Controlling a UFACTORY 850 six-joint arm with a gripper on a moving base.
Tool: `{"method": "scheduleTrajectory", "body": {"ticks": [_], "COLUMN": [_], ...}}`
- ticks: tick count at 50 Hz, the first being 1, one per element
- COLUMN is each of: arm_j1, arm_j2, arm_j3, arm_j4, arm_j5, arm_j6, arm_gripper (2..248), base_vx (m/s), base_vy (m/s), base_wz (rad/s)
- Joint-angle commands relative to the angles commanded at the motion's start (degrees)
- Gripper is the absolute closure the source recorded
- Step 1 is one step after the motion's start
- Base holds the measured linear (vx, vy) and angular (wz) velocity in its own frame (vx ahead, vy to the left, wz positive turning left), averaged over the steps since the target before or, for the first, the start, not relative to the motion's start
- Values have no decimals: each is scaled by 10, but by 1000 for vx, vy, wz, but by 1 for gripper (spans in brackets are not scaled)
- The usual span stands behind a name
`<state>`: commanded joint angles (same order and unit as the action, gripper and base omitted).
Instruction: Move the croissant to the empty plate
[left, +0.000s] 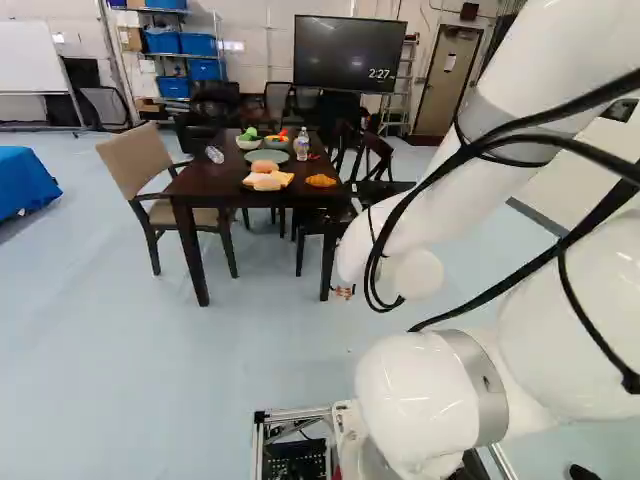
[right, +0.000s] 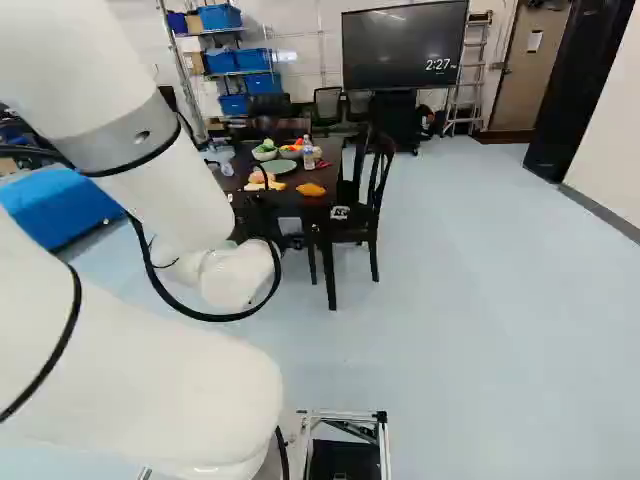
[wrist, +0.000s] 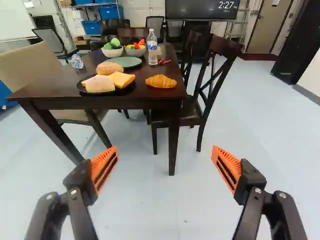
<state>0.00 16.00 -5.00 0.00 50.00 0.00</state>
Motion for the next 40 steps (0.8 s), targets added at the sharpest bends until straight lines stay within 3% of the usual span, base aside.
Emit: {"method": "scheduleTrajectory", "body": {"ticks": [40], "arm_j1": [0], "arm_j2": [0], "arm_j3": [0], "arm_j4": [0], "arm_j5": [0], "arm_j6": [0], "arm_gripper": [3], "base_vx": [134], "base_vy": [2], "base_wz": [-6]}}
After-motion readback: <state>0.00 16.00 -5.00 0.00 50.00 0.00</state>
